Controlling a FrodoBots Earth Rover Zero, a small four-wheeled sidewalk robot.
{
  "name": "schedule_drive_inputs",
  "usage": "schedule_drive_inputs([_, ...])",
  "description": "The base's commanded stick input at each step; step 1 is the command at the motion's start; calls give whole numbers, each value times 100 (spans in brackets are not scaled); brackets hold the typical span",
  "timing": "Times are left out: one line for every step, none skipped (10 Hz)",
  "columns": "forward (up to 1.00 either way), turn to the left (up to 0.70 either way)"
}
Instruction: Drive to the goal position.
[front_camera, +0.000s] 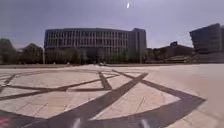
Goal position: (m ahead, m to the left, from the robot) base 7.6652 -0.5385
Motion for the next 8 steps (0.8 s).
schedule_drive_inputs([100,40])
schedule_drive_inputs([100,40])
schedule_drive_inputs([100,40])
schedule_drive_inputs([100,40])
schedule_drive_inputs([100,40])
schedule_drive_inputs([100,27])
schedule_drive_inputs([100,0])
schedule_drive_inputs([100,0])
